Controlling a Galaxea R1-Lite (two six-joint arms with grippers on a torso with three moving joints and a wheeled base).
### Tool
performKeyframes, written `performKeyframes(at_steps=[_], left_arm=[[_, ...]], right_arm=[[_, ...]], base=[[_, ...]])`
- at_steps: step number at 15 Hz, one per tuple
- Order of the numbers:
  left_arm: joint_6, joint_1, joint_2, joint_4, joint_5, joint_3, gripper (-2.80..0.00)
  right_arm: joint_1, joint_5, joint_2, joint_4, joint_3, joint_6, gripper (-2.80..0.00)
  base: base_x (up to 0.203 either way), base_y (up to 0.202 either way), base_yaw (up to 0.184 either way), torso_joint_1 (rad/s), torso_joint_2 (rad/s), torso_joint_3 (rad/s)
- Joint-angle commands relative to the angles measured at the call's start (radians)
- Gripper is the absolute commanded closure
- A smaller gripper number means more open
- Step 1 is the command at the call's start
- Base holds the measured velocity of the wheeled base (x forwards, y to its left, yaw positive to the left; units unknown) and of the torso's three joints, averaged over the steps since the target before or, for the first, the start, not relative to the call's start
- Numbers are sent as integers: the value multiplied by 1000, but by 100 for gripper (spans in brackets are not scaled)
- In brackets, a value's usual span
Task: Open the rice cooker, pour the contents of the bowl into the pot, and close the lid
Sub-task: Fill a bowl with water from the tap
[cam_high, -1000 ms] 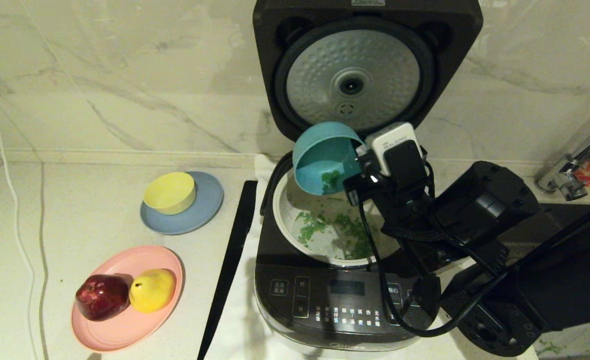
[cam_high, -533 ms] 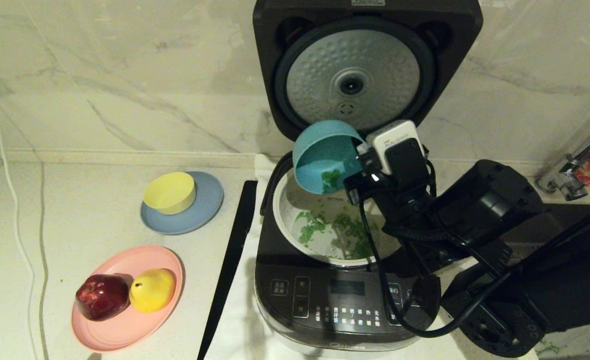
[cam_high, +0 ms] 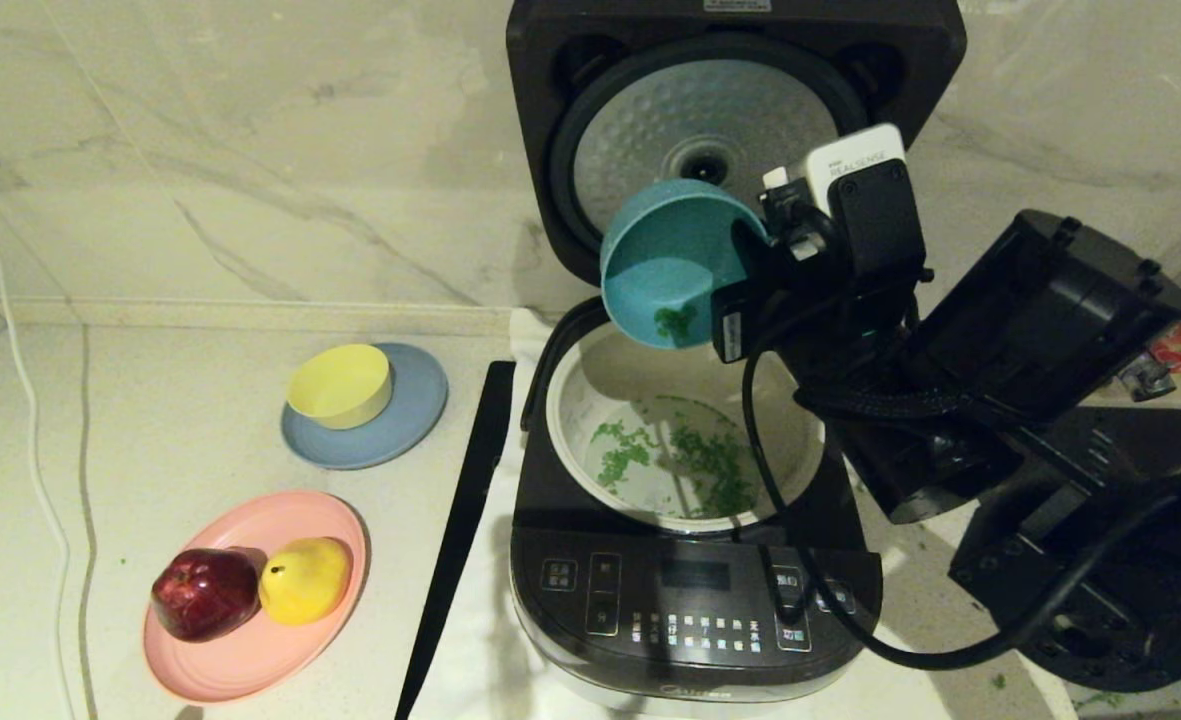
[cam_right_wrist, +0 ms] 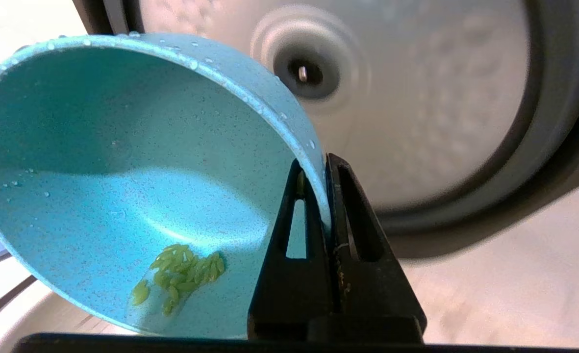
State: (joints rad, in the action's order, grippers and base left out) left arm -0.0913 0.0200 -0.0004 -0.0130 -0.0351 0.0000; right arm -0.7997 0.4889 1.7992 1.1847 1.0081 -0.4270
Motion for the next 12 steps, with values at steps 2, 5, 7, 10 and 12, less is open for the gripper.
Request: performKeyframes(at_steps=[2,5,7,10,12], left_arm=[[1,0,-1,-1,0,8,0],[0,0,-1,-1,0,8,0],[0,0,-1,-1,0,8,0],[0,0,-1,-1,0,8,0],[1,0,-1,-1,0,8,0]], right_arm=[[-4,10,-136,-482,77,229,0],[-2,-74,-254,-870,127,484,0],[-1,-165,-335,-1060,135,592,0],[2,-232,-439,-1225,121,659,0],[14,-262,-516,-1341,119,688,0]], base=[[0,0,0,0,0,0],[0,0,0,0,0,0],[0,0,0,0,0,0],[0,0,0,0,0,0],[0,0,0,0,0,0]])
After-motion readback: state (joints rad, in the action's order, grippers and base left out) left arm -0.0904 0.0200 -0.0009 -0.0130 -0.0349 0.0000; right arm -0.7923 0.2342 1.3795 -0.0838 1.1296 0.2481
